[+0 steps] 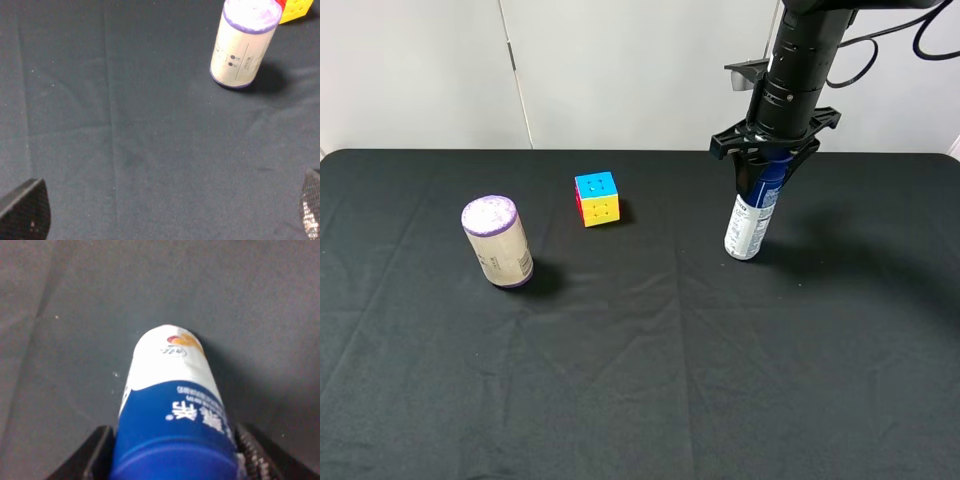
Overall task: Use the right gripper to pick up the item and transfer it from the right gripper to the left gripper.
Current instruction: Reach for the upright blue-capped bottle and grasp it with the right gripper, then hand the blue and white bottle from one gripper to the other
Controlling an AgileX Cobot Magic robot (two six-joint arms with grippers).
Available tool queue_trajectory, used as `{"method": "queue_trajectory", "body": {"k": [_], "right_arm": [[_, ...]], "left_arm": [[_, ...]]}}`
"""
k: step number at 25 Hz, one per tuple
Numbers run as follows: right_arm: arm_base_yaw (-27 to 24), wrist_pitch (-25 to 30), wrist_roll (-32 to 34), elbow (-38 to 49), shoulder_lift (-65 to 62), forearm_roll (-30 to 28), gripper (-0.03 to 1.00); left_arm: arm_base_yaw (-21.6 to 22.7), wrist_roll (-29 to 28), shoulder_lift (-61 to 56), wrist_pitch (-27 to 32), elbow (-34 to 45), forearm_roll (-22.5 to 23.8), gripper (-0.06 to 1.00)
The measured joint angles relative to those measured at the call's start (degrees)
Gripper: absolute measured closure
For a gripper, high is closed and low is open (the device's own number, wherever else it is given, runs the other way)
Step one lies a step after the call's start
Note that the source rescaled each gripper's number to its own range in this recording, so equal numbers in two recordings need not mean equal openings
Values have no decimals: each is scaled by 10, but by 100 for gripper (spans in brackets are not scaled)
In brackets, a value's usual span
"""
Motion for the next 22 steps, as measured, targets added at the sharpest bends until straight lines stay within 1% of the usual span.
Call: {"method": "queue_trajectory", "body": {"k": [14, 22], "right_arm": [[0, -1, -3, 0, -2, 1, 97], [1, 0, -6, 0, -55, 20, 97]], "left_arm": [[0, 0, 0, 0, 0, 0, -6], [0, 0, 0, 0, 0, 0, -6]]}}
